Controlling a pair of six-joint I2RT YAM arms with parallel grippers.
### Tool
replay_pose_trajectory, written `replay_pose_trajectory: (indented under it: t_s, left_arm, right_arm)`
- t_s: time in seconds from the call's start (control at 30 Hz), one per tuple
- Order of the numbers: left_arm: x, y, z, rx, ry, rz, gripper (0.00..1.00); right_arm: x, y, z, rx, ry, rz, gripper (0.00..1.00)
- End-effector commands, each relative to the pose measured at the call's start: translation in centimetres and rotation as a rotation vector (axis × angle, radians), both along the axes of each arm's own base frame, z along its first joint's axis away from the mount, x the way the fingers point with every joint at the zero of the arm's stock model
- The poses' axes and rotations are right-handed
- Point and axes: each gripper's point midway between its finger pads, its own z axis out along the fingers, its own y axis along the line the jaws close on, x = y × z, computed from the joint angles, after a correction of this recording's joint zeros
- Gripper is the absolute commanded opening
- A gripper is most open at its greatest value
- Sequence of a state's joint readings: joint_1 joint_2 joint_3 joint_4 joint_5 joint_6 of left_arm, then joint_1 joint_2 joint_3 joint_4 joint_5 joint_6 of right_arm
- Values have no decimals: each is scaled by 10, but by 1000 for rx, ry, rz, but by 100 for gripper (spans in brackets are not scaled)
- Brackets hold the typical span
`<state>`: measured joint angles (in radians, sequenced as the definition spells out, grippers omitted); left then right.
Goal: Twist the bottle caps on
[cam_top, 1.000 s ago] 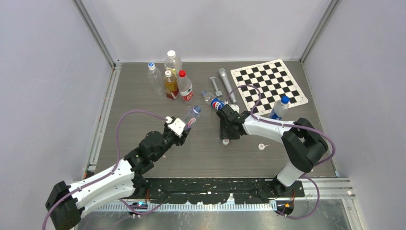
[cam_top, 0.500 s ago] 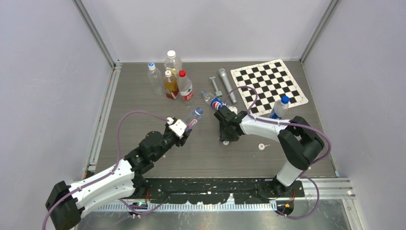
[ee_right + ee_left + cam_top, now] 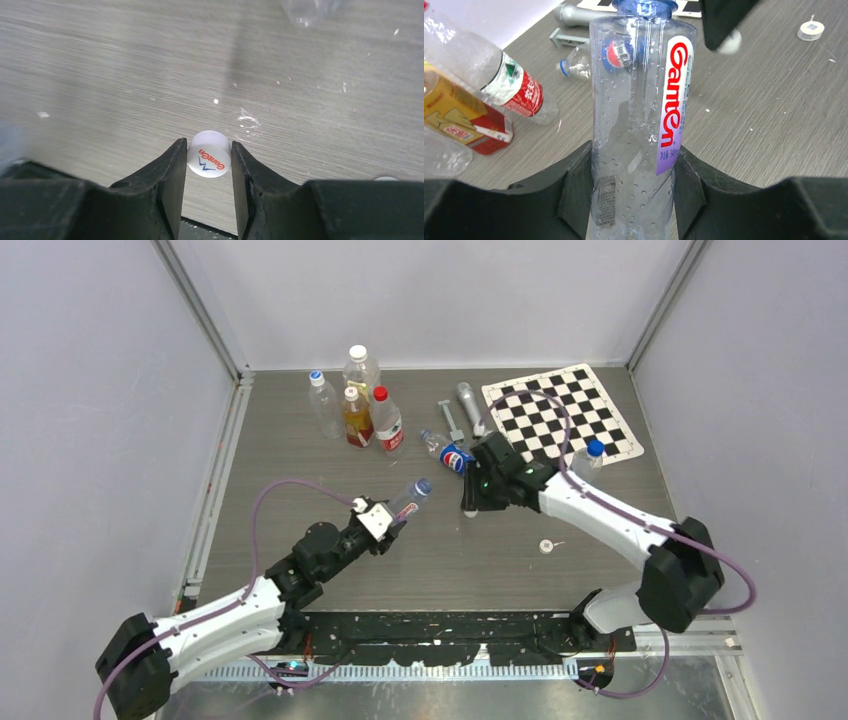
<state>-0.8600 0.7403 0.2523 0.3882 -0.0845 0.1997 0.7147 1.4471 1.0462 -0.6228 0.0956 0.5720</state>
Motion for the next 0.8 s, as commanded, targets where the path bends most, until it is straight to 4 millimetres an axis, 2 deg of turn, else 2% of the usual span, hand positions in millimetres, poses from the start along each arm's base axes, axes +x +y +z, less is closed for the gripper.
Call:
replay_pose_trajectory:
  t_s: [0.0, 0.03, 0.2, 0.3, 0.4, 0.5, 0.6, 0.77]
  left_arm:
    - [-5, -18, 39, -94, -130, -99, 34]
    - [-8, -22, 42, -92, -146, -127, 33]
    - [-16, -35, 59, -119, -206, -213, 30]
    - [-21, -42, 65, -125, -220, -262, 29]
    - [-23, -46, 69, -130, -222, -286, 28]
    - [-24, -51, 74, -142, -220, -303, 26]
    - [-25, -56, 79, -168, -205, -322, 21]
    - [-24, -66, 84, -199, -177, -344, 19]
  right_arm:
    - [5, 7, 72, 216, -60, 93, 6]
    - [10, 3, 89, 257, -87, 93, 5]
    - [2, 5, 152, 440, -131, 213, 1]
    - [-5, 6, 180, 523, -153, 268, 1]
    - [-19, 17, 206, 631, -136, 359, 1]
    - [-32, 25, 221, 711, -119, 430, 1]
    - [-37, 25, 223, 726, -120, 450, 1]
    - [-45, 30, 224, 771, -102, 490, 1]
